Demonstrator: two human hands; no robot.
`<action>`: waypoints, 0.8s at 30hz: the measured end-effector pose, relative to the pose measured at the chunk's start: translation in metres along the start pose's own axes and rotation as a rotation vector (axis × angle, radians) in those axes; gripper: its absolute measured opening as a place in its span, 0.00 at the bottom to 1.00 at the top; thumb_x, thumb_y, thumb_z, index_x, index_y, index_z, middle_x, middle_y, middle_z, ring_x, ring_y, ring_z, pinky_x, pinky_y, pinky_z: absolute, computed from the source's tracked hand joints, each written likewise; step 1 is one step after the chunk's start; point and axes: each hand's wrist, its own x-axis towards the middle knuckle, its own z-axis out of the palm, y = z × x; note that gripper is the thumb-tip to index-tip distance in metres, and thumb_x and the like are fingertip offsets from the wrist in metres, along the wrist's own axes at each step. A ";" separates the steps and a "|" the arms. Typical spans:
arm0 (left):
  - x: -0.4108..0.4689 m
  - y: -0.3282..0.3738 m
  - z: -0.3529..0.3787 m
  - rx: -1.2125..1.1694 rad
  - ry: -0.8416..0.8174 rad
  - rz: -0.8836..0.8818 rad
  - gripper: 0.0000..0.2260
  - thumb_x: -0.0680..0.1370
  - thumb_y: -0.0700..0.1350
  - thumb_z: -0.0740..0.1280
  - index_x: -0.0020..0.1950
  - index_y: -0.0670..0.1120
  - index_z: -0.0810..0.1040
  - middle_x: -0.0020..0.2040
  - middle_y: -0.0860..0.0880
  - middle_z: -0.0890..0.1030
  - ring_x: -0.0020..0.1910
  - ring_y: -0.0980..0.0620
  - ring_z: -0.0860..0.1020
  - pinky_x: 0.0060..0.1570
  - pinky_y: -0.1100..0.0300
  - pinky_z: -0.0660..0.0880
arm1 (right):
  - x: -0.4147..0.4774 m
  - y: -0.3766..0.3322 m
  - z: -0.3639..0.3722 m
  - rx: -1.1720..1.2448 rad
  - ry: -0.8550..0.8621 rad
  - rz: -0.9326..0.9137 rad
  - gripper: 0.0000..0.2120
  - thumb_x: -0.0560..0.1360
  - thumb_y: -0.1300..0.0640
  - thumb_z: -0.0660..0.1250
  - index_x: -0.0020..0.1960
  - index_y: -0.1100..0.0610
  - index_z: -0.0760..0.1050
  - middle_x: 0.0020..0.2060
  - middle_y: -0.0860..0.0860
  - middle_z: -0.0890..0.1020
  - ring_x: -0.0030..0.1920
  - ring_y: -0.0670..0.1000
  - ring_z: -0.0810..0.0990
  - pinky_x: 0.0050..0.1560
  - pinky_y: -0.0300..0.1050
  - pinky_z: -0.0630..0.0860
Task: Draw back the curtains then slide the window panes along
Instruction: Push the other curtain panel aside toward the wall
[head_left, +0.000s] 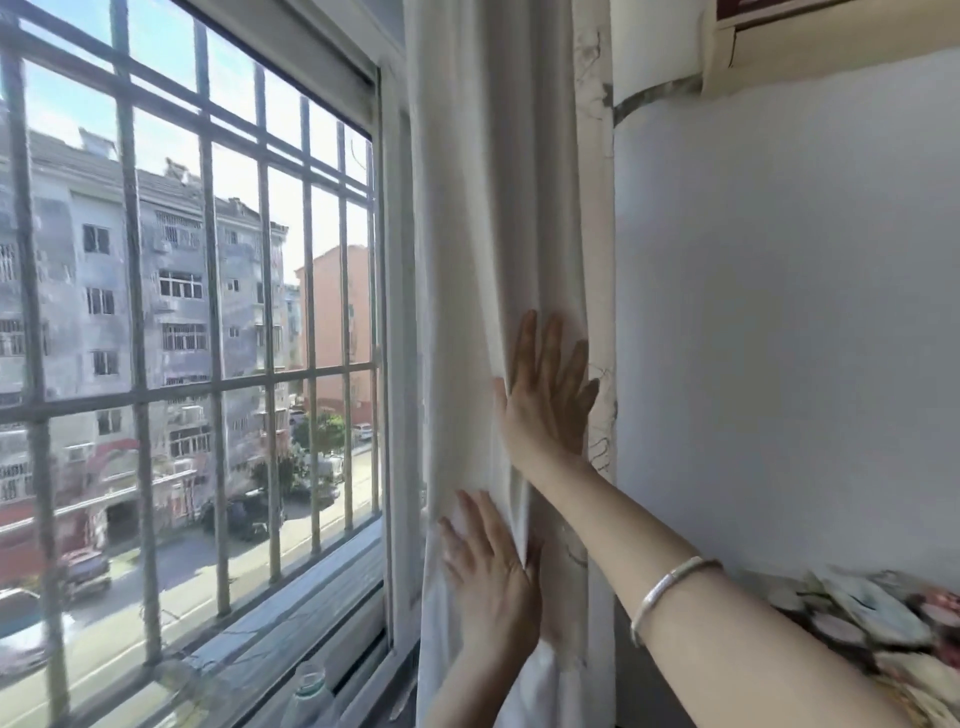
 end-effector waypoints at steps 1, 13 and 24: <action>0.012 0.001 0.009 0.019 0.009 0.019 0.30 0.79 0.58 0.44 0.66 0.47 0.25 0.73 0.44 0.31 0.72 0.37 0.33 0.71 0.43 0.44 | 0.007 0.010 0.007 -0.009 0.004 0.001 0.32 0.79 0.45 0.48 0.72 0.52 0.31 0.75 0.56 0.40 0.73 0.67 0.43 0.68 0.69 0.52; 0.149 0.030 0.104 0.012 -0.022 0.137 0.29 0.80 0.55 0.46 0.59 0.54 0.20 0.65 0.51 0.22 0.70 0.36 0.29 0.70 0.41 0.39 | 0.094 0.106 0.103 -0.102 0.029 0.063 0.31 0.79 0.46 0.49 0.72 0.52 0.33 0.75 0.57 0.41 0.72 0.69 0.44 0.66 0.69 0.55; 0.279 0.069 0.188 -0.031 -0.071 0.208 0.33 0.80 0.55 0.47 0.56 0.52 0.16 0.60 0.51 0.18 0.69 0.38 0.28 0.70 0.41 0.38 | 0.183 0.186 0.175 -0.130 0.047 0.132 0.32 0.79 0.47 0.50 0.72 0.51 0.33 0.75 0.56 0.40 0.72 0.68 0.41 0.68 0.68 0.51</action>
